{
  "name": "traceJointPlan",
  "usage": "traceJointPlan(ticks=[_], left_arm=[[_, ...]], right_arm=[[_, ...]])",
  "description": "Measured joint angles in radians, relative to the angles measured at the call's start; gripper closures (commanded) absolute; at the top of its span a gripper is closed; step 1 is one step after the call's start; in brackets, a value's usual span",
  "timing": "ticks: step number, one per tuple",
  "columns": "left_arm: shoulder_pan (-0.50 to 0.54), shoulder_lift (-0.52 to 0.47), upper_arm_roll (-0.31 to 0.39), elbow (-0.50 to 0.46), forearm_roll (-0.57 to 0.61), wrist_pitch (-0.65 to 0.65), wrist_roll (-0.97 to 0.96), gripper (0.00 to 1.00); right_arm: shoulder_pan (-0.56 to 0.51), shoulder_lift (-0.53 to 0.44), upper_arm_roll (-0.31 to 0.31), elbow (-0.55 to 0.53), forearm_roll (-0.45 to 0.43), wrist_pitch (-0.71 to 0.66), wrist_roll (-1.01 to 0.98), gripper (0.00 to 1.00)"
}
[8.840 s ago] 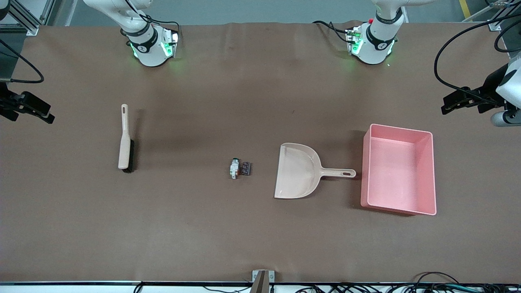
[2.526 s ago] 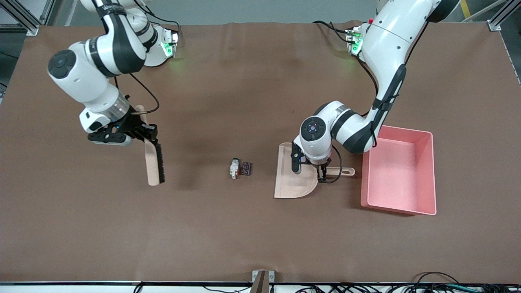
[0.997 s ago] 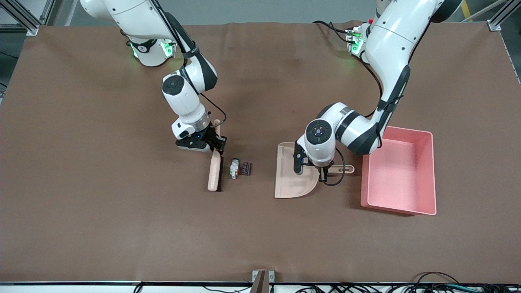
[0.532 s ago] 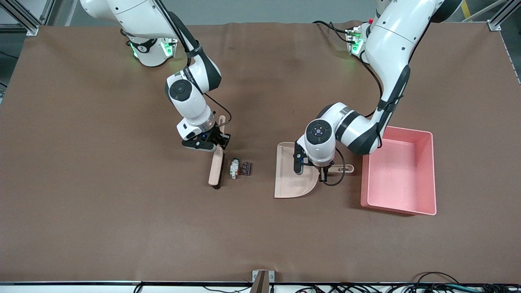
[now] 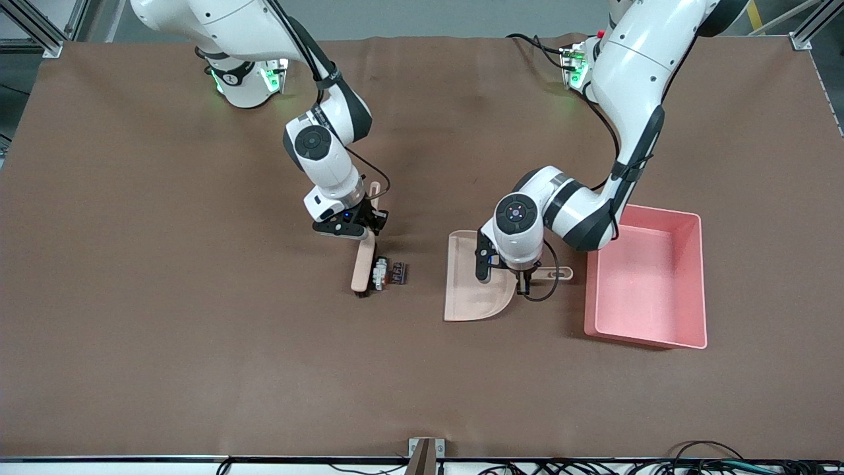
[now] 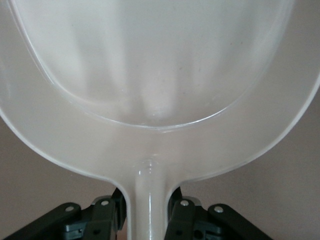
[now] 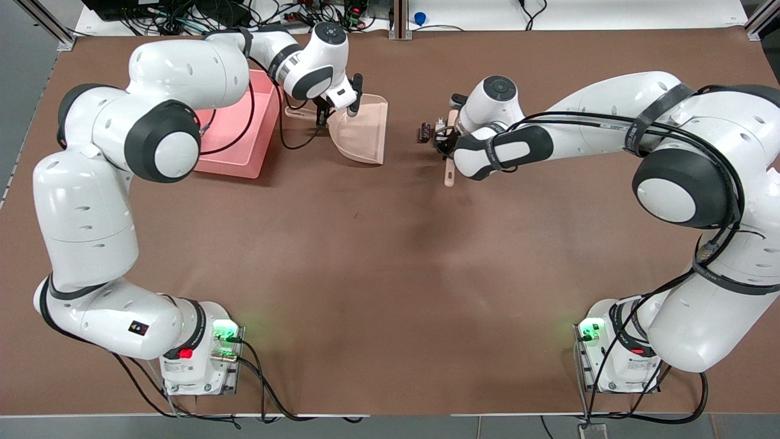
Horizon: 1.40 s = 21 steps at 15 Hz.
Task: Clean e-waste and dump in bin
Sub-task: 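Sweep the switch and capacitor into the dustpan with the right gripper's brush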
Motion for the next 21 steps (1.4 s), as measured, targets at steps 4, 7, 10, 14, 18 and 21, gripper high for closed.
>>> traceJointPlan(ticks=[4, 7, 10, 14, 18, 21], left_arm=[[-0.001, 0.001, 0.0, 0.0, -0.003, 0.0, 0.0, 0.74], [-0.001, 0.003, 0.0, 0.0, -0.004, 0.0, -0.001, 0.75], [-0.001, 0.003, -0.001, 0.0, -0.005, 0.0, -0.001, 0.75], [-0.001, 0.003, -0.001, 0.0, -0.005, 0.0, -0.001, 0.68], [0.0, 0.003, -0.001, 0.0, -0.008, 0.0, -0.002, 0.55], [0.0, 0.003, -0.001, 0.0, -0.014, 0.0, -0.003, 0.54]], right_arm=[[0.029, 0.047, 0.003, 0.076, 0.04, -0.006, 0.02, 1.0], [0.042, 0.078, 0.005, 0.129, 0.041, -0.017, 0.032, 1.0], [0.056, 0.1, 0.007, 0.162, 0.041, -0.023, 0.035, 1.0], [0.086, 0.137, 0.009, 0.22, 0.041, -0.026, 0.061, 1.0], [0.117, 0.179, 0.009, 0.29, 0.041, -0.036, 0.071, 1.0], [0.141, 0.204, 0.01, 0.357, 0.041, -0.075, 0.071, 1.0]])
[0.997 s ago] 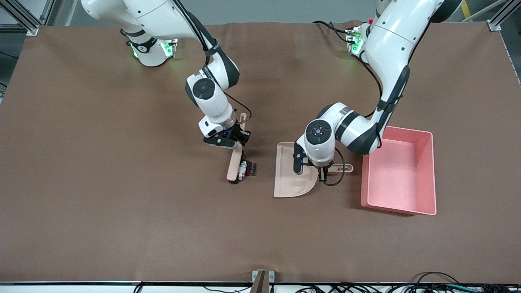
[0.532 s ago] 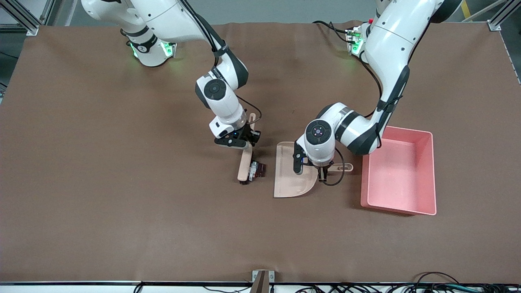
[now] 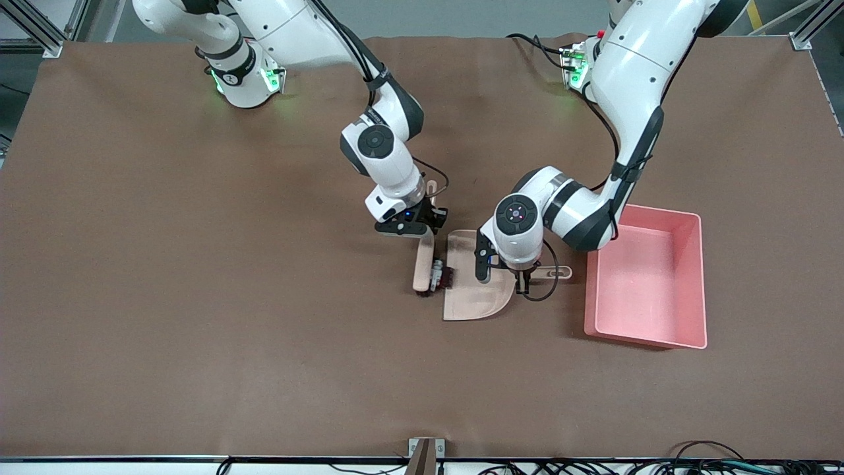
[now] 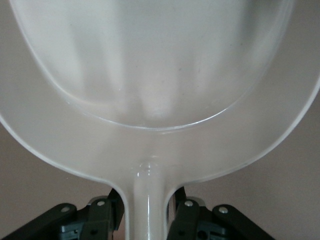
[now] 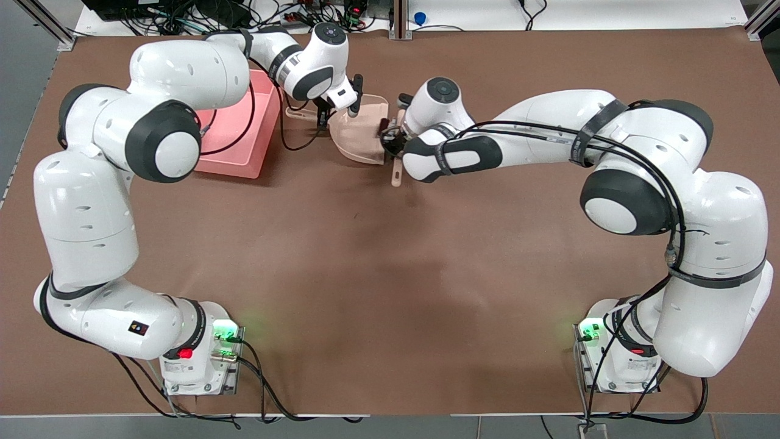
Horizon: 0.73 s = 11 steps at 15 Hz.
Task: Clean e-waste and dump in bin
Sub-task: 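Sweep the switch and capacitor into the dustpan with the right gripper's brush, then move the brush away from the dustpan with the right gripper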
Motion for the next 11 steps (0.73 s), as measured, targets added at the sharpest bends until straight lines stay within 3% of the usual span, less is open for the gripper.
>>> traceJointPlan(ticks=[6, 11], left_arm=[[0.0, 0.0, -0.001, 0.003, -0.001, 0.0, -0.013, 0.49], [0.0, 0.0, -0.002, 0.02, -0.001, -0.013, -0.015, 0.49]], right_arm=[[0.052, 0.069, 0.0, 0.136, -0.001, -0.023, -0.028, 1.0], [0.044, 0.072, -0.013, 0.216, -0.001, -0.147, -0.04, 1.0]])
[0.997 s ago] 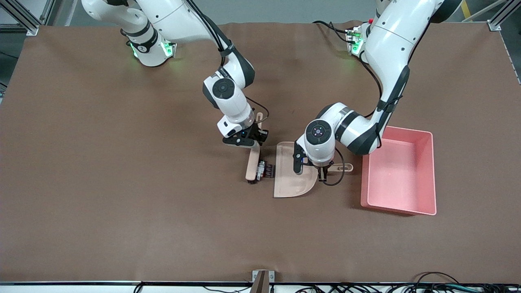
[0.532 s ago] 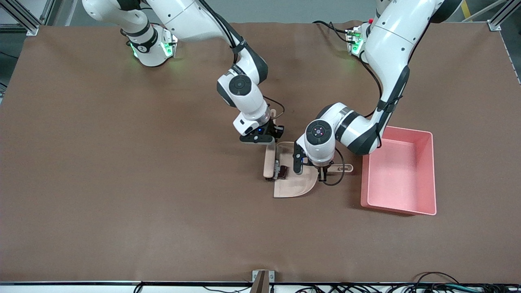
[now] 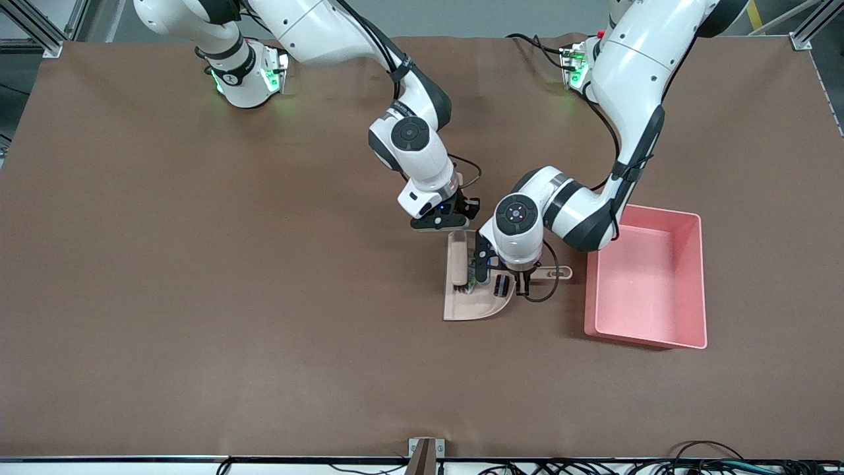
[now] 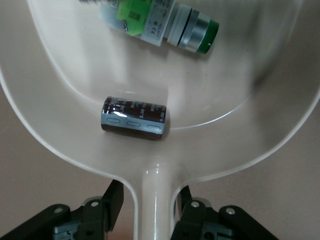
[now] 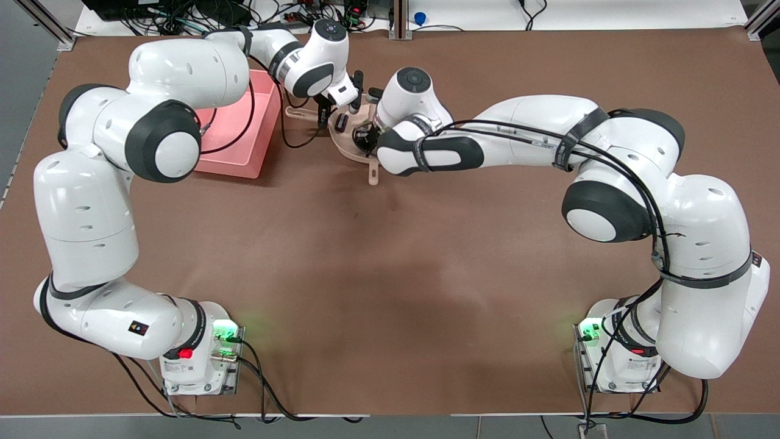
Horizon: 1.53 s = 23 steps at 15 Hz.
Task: Clean e-waste and dump in bin
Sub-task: 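Move the brush away from the dustpan with the right gripper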
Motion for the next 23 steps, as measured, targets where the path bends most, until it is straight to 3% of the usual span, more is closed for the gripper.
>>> traceJointPlan(ticks=[4, 6, 8, 12, 16, 21, 23], left_arm=[[0.0, -0.002, -0.002, 0.006, -0.003, -0.01, -0.001, 0.5], [-0.001, -0.006, -0.004, 0.009, -0.019, -0.018, -0.001, 0.56], [-0.002, -0.007, -0.004, 0.009, -0.021, -0.021, -0.002, 0.63], [-0.003, -0.008, -0.004, 0.01, -0.021, -0.023, -0.002, 0.65], [-0.003, -0.008, -0.004, 0.01, -0.021, -0.023, -0.002, 0.74], [-0.003, -0.008, -0.004, 0.01, -0.021, -0.023, -0.002, 0.97], [-0.003, -0.008, -0.004, 0.01, -0.021, -0.024, -0.002, 1.0]], right_arm=[[-0.067, -0.015, -0.02, 0.021, -0.001, -0.126, -0.054, 0.99], [-0.105, -0.042, -0.049, 0.026, -0.002, -0.188, -0.091, 0.99], [-0.123, -0.078, -0.109, 0.027, -0.002, -0.258, -0.135, 0.99], [-0.131, -0.134, -0.255, 0.022, -0.003, -0.364, -0.238, 0.99], [-0.168, -0.184, -0.383, -0.051, -0.003, -0.393, -0.407, 0.99], [-0.323, -0.285, -0.395, -0.205, -0.003, -0.344, -0.631, 0.99], [-0.382, -0.31, -0.396, -0.27, -0.003, -0.29, -0.718, 0.99]])
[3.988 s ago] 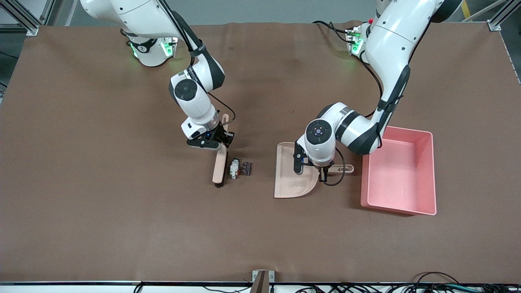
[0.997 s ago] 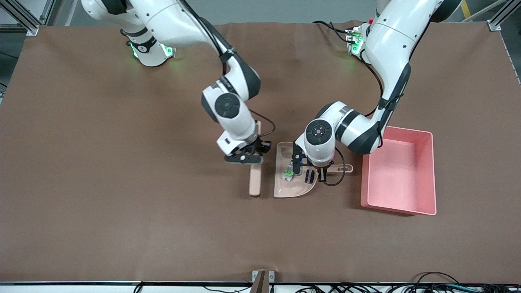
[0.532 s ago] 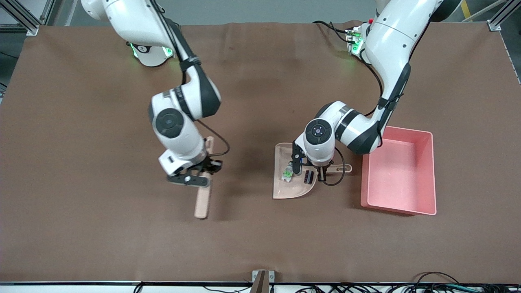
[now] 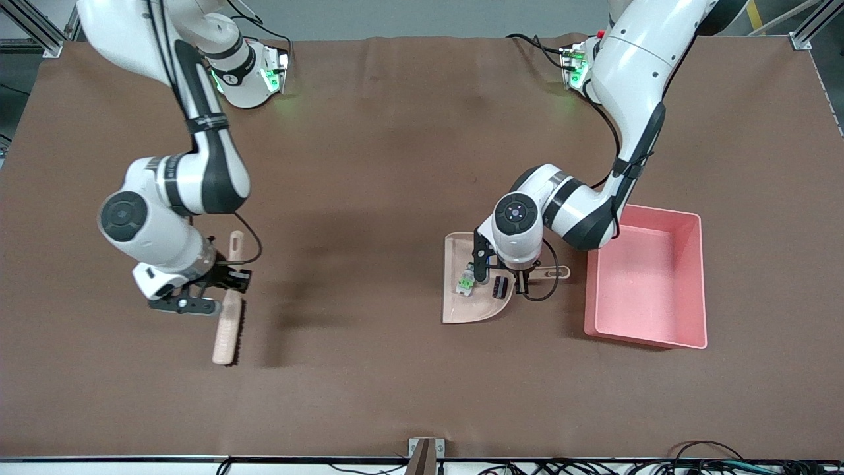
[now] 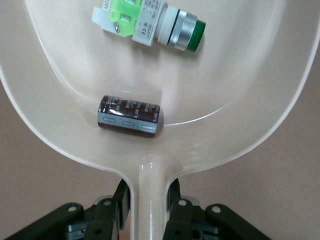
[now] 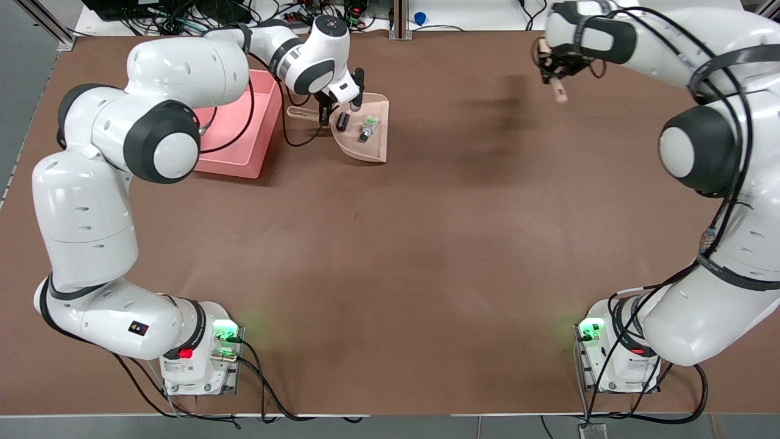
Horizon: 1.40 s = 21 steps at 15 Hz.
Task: Clean e-waste and dump in bin
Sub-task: 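Move the brush away from the dustpan with the right gripper, then lift the dustpan with the left gripper and carry it over the bin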
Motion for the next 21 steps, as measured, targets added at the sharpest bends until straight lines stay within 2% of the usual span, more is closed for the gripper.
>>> traceJointPlan(ticks=[4, 8, 10, 14, 16, 19, 21], left_arm=[[-0.001, 0.0, 0.0, 0.001, -0.004, 0.0, -0.015, 1.0], [-0.004, 0.0, 0.0, 0.035, -0.019, -0.017, -0.079, 1.0], [-0.005, -0.001, 0.0, 0.056, -0.019, -0.026, -0.084, 1.0], [-0.012, -0.019, -0.005, 0.11, -0.023, -0.115, -0.091, 1.0], [-0.012, -0.036, -0.012, 0.132, -0.023, -0.164, -0.091, 1.0], [-0.004, -0.078, -0.014, 0.135, -0.023, -0.262, -0.057, 1.0], [0.023, -0.114, -0.013, 0.114, -0.023, -0.294, 0.011, 1.0]], right_arm=[[-0.101, -0.011, 0.001, -0.071, 0.0, 0.059, -0.141, 1.0], [-0.174, -0.012, 0.003, -0.183, 0.001, 0.214, -0.251, 0.99], [-0.185, -0.012, 0.004, -0.238, 0.013, 0.259, -0.257, 0.99], [-0.185, -0.028, 0.014, -0.314, 0.094, 0.271, -0.26, 0.99], [-0.185, -0.074, 0.015, -0.366, 0.098, 0.28, -0.26, 0.99], [-0.184, -0.147, 0.018, -0.491, 0.098, 0.394, -0.26, 0.99], [-0.183, -0.164, 0.021, -0.553, 0.1, 0.446, -0.26, 0.99]])
